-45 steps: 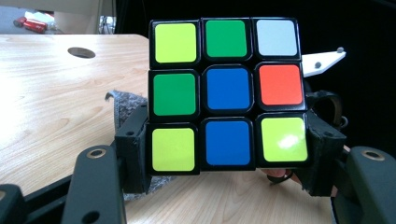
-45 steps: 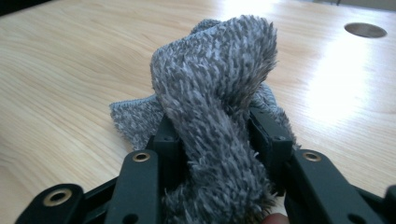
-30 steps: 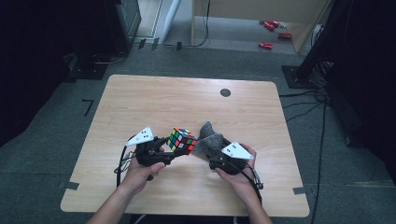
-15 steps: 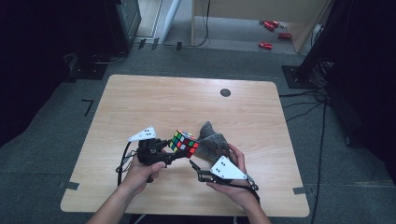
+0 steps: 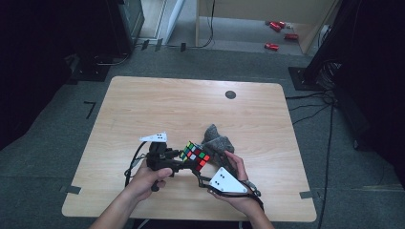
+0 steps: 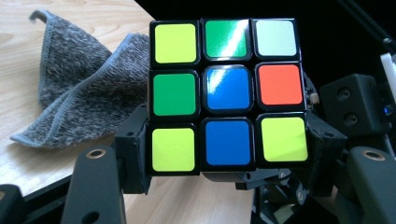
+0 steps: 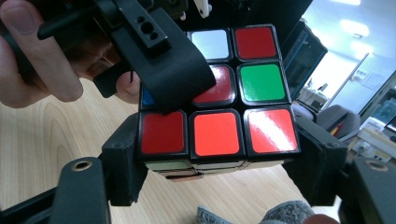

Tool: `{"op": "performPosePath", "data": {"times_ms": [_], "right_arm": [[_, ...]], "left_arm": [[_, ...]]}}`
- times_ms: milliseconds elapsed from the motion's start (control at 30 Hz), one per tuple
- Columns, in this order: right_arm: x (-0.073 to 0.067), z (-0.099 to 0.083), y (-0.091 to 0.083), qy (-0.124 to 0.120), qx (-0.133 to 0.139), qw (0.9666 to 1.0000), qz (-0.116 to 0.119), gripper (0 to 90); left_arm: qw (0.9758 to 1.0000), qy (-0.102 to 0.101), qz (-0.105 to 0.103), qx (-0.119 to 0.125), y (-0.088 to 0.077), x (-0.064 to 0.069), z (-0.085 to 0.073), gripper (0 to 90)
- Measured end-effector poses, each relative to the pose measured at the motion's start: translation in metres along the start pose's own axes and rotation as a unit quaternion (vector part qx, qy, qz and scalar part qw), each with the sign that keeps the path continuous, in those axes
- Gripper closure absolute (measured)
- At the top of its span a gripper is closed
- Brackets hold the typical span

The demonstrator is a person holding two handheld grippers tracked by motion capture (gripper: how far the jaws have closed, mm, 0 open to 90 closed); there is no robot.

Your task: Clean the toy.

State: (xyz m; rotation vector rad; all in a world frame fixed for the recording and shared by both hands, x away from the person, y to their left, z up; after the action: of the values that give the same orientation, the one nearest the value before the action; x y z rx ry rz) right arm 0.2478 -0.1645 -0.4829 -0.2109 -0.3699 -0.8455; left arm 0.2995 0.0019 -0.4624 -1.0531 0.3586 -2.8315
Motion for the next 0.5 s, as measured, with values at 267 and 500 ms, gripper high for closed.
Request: {"op": "performPosePath", "data": {"times_ms": [267, 500], "right_arm": [[0.000, 0.001, 0.000, 0.006, -0.003, 0.9999, 0.008, 34.6], [0.015, -0.003, -0.003, 0.053, -0.017, 0.9985, -0.001, 34.7]], "left_arm": [[0.9997, 0.018, 0.004, 0.016, -0.003, -0.002, 0.001, 29.9], [0.9960, 0.063, 0.034, 0.054, -0.018, -0.007, 0.006, 19.5]]}}
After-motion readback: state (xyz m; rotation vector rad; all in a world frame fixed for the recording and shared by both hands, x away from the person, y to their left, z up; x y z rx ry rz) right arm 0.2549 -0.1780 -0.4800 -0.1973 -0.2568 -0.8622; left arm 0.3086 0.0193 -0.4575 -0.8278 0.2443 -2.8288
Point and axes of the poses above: each handheld gripper's, and its own axes: y roughly forward along the jaws, z roughly out of its top, x roughly to its right, the point moved 4 cm from there along y, roughly forward along the jaws, and after that the axes turned 4 degrees about -z, right-handed, at the moved point
